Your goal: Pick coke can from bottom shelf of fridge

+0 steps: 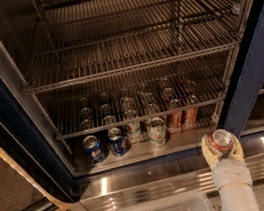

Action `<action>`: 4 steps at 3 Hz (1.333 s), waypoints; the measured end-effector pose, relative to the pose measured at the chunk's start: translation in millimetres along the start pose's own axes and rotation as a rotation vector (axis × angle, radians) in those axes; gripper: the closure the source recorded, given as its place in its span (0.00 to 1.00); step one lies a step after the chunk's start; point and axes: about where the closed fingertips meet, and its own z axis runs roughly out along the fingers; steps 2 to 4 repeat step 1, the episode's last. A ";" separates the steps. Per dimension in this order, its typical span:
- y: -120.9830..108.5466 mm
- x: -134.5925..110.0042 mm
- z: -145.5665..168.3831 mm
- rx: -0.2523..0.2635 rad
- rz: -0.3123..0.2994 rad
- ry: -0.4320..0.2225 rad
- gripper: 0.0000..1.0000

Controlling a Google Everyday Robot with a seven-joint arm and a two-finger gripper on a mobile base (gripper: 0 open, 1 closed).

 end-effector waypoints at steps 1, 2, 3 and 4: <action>-3.3 -1.3 -2.7 0.006 0.001 -0.002 1.00; -3.3 -1.3 -2.7 0.006 0.001 -0.002 1.00; -3.3 -1.3 -2.7 0.006 0.001 -0.002 1.00; -3.3 -1.3 -2.7 0.006 0.001 -0.002 1.00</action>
Offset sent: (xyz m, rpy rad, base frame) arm 0.0000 0.0000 0.0000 0.0000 0.0000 0.0000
